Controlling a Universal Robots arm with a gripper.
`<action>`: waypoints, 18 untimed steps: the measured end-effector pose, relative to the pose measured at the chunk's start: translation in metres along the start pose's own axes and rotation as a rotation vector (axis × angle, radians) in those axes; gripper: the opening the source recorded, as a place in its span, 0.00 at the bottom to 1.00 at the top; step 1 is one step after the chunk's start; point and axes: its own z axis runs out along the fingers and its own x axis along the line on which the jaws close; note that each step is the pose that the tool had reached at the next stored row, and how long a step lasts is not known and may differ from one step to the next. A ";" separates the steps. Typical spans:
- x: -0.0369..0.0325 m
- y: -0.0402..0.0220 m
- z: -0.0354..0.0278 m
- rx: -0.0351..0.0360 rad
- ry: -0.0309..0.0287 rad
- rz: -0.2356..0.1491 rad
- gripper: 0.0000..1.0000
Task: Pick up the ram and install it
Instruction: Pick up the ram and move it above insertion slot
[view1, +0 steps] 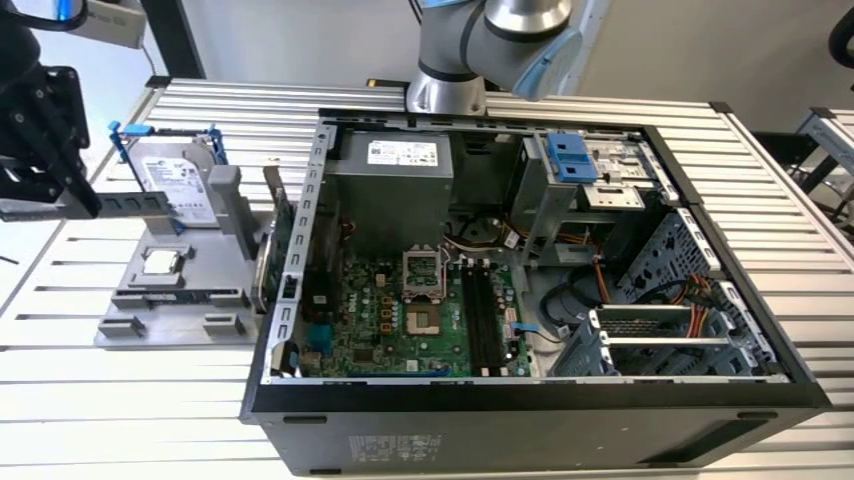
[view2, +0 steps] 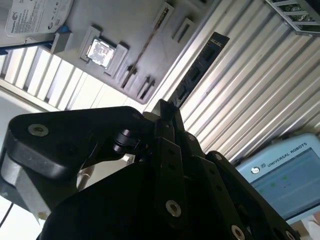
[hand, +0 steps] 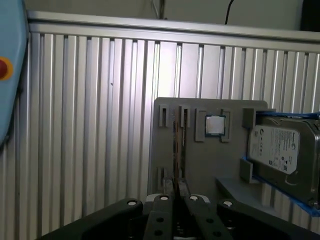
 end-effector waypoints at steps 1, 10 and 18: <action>-0.0001 0.0000 -0.0017 0.0000 0.0000 0.000 0.00; -0.0004 -0.0001 -0.0085 0.0006 0.0000 0.000 0.00; 0.0001 -0.0123 -0.0085 0.0006 0.0001 0.000 0.00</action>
